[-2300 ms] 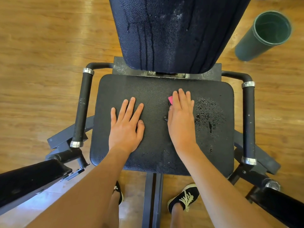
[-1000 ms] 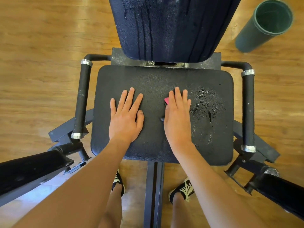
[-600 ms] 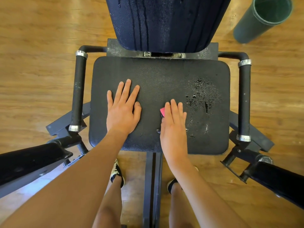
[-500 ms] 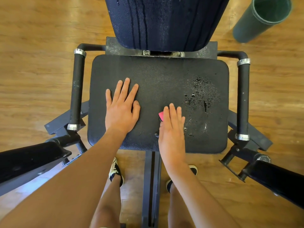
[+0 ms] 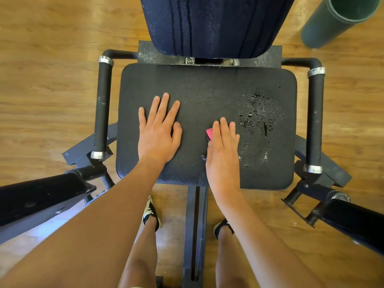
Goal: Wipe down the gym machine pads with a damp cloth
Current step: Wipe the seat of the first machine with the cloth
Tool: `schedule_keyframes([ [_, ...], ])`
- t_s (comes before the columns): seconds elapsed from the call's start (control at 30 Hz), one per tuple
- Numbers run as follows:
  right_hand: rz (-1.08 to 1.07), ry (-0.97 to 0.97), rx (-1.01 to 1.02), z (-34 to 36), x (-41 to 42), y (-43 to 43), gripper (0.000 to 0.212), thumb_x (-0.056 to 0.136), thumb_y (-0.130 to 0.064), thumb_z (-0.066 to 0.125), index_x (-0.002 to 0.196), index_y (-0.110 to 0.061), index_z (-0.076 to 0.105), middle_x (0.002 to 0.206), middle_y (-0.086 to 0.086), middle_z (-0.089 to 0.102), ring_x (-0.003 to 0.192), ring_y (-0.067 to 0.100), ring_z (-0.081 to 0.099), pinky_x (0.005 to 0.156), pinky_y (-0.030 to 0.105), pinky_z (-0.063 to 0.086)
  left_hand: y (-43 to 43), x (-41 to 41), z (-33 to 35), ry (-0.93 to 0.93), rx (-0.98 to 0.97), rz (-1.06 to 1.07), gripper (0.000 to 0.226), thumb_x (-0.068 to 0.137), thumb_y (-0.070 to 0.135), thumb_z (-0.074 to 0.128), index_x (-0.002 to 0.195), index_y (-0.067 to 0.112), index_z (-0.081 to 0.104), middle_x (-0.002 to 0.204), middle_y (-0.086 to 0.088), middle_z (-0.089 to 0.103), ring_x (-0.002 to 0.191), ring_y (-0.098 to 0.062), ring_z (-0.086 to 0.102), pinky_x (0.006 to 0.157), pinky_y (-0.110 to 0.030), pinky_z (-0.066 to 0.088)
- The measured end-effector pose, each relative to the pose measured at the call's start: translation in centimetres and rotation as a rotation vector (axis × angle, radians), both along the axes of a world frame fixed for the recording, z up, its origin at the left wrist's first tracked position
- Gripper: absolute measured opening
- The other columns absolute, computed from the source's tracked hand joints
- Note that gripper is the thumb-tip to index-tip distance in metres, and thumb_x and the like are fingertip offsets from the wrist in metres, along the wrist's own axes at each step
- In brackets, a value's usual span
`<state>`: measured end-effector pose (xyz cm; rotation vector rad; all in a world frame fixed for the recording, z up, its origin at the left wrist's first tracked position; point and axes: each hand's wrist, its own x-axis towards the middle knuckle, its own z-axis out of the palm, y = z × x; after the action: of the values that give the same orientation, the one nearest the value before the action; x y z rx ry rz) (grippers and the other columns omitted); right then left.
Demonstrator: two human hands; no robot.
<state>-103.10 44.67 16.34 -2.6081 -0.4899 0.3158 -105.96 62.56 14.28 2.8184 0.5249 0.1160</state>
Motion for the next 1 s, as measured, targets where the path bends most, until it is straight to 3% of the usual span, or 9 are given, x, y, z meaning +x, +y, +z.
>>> schedule_keyframes([
  [0.3, -0.028, 0.007, 0.032, 0.4, -6.0, -2.5, 0.052, 0.102, -0.005, 0.053, 0.153, -0.002, 0.042, 0.163, 0.016, 0.034, 0.154, 0.037, 0.022, 0.125, 0.051, 0.017, 0.0, -0.1, 0.3, 0.006, -0.008, 0.003, 0.052, 0.105, 0.033, 0.034, 0.156, 0.024, 0.041, 0.168, -0.004, 0.026, 0.157, -0.024, 0.016, 0.125, -0.057, 0.007],
  [0.67, -0.006, -0.029, 0.043, 0.3, -3.1, -1.4, 0.046, 0.104, -0.020, 0.057, 0.146, -0.002, 0.051, 0.157, 0.016, 0.045, 0.152, 0.039, 0.029, 0.123, 0.050, 0.015, 0.1, -0.1, 0.3, 0.016, -0.006, -0.003, 0.053, 0.106, 0.039, 0.034, 0.157, 0.025, 0.039, 0.169, -0.003, 0.024, 0.157, -0.024, 0.015, 0.125, -0.057, 0.007],
  [1.0, 0.010, -0.038, 0.064, 0.6, -5.6, -2.9, 0.044, 0.100, -0.008, 0.063, 0.142, 0.001, 0.056, 0.154, 0.018, 0.048, 0.147, 0.042, 0.036, 0.120, 0.057, 0.022, 0.2, -0.3, 0.3, 0.030, -0.008, -0.001, 0.053, 0.106, 0.039, 0.032, 0.157, 0.025, 0.038, 0.169, -0.003, 0.023, 0.157, -0.024, 0.014, 0.125, -0.057, 0.007],
])
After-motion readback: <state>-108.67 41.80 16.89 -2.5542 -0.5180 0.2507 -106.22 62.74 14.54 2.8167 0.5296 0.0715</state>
